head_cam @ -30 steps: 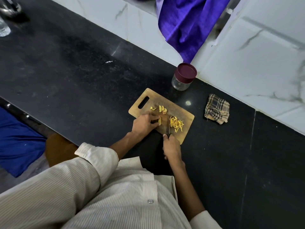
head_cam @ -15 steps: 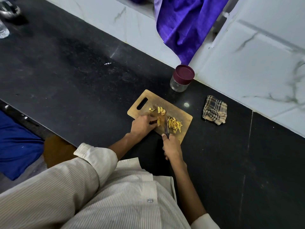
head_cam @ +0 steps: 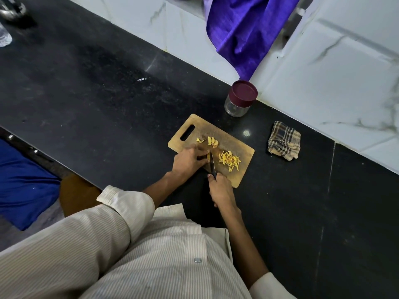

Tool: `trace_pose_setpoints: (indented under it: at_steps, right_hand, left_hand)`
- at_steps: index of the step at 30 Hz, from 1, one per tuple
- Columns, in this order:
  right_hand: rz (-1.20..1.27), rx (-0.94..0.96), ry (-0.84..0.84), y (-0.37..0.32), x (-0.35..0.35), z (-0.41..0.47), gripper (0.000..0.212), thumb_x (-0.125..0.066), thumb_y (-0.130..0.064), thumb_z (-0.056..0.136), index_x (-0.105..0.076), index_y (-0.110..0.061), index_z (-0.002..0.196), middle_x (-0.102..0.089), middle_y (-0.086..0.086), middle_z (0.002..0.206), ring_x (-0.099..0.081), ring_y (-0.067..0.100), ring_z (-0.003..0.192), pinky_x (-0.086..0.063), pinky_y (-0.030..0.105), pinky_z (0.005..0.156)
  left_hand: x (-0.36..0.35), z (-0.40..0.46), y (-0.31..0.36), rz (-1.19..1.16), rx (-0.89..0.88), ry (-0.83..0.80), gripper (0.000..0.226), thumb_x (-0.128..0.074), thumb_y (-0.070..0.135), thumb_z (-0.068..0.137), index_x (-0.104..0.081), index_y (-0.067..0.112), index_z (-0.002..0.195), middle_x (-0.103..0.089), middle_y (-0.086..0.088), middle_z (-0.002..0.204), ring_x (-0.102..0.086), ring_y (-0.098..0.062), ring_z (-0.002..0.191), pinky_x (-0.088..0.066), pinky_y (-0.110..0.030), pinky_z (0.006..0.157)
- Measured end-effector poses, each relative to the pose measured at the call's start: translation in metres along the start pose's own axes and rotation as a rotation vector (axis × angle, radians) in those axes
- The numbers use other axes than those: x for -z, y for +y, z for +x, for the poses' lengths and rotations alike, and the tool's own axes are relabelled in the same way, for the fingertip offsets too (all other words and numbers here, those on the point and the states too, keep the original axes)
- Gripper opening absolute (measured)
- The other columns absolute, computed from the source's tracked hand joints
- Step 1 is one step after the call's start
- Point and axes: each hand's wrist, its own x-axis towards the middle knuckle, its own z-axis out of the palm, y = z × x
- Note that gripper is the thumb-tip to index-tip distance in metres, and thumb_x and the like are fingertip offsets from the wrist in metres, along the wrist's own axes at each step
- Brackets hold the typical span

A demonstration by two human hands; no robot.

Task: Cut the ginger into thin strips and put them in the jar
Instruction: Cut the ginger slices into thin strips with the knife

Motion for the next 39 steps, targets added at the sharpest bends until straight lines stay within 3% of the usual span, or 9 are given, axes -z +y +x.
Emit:
trace_pose_setpoints:
  at_steps: [7, 10, 16, 27, 33, 39]
  right_hand:
    - [-0.112, 0.009, 0.033, -0.004, -0.001, -0.002, 0.033, -0.040, -0.032, 0.106, -0.056, -0.009, 0.122, -0.062, 0.010, 0.111, -0.065, 0.027, 0.099, -0.055, 0.044, 0.081]
    - [-0.187, 0.012, 0.064, -0.006, -0.005, -0.006, 0.033, -0.038, -0.029, 0.107, -0.053, -0.007, 0.124, -0.062, 0.012, 0.117, -0.062, 0.028, 0.107, -0.043, 0.035, 0.075]
    - [-0.186, -0.030, 0.077, -0.010, -0.007, -0.008, 0.031, -0.038, -0.029, 0.107, -0.053, -0.006, 0.123, -0.064, 0.012, 0.115, -0.063, 0.027, 0.105, -0.038, 0.033, 0.071]
    - [-0.200, -0.071, 0.025, -0.006, -0.006, -0.008, 0.033, -0.039, -0.028, 0.106, -0.053, -0.005, 0.126, -0.062, 0.015, 0.122, -0.060, 0.030, 0.112, -0.041, 0.036, 0.077]
    - [-0.196, -0.049, 0.068, -0.012, -0.005, -0.007, 0.034, -0.038, -0.028, 0.106, -0.054, -0.004, 0.124, -0.061, 0.017, 0.123, -0.059, 0.034, 0.114, -0.045, 0.039, 0.085]
    - [-0.091, -0.057, 0.104, -0.019, -0.009, -0.003, 0.034, -0.040, -0.028, 0.106, -0.055, -0.002, 0.122, -0.062, 0.019, 0.120, -0.061, 0.036, 0.111, -0.049, 0.043, 0.087]
  left_hand:
    - [0.000, 0.001, 0.000, -0.008, -0.015, 0.003, 0.037, -0.064, 0.029, 0.090, -0.061, 0.023, 0.127, -0.056, 0.005, 0.117, -0.050, -0.004, 0.094, -0.038, -0.020, 0.076]
    - [-0.002, 0.002, -0.004, 0.025, 0.002, 0.000, 0.037, -0.063, 0.032, 0.090, -0.061, 0.027, 0.127, -0.055, 0.003, 0.113, -0.053, -0.009, 0.094, -0.038, -0.023, 0.073]
    - [-0.005, 0.004, -0.007, 0.043, -0.006, -0.015, 0.037, -0.063, 0.034, 0.090, -0.061, 0.028, 0.127, -0.055, 0.003, 0.114, -0.055, -0.014, 0.096, -0.046, -0.030, 0.076]
    - [-0.001, 0.004, -0.002, 0.049, -0.007, -0.038, 0.037, -0.063, 0.033, 0.090, -0.061, 0.028, 0.127, -0.056, 0.004, 0.117, -0.056, -0.014, 0.103, -0.046, -0.029, 0.080]
    - [0.001, 0.003, 0.000, 0.047, 0.006, -0.035, 0.038, -0.062, 0.034, 0.091, -0.060, 0.028, 0.128, -0.054, 0.004, 0.122, -0.054, -0.015, 0.108, -0.037, -0.025, 0.078]
    - [0.000, 0.002, -0.003, 0.030, 0.008, -0.034, 0.033, -0.063, 0.032, 0.090, -0.064, 0.026, 0.123, -0.056, 0.004, 0.119, -0.056, -0.014, 0.106, -0.046, -0.028, 0.083]
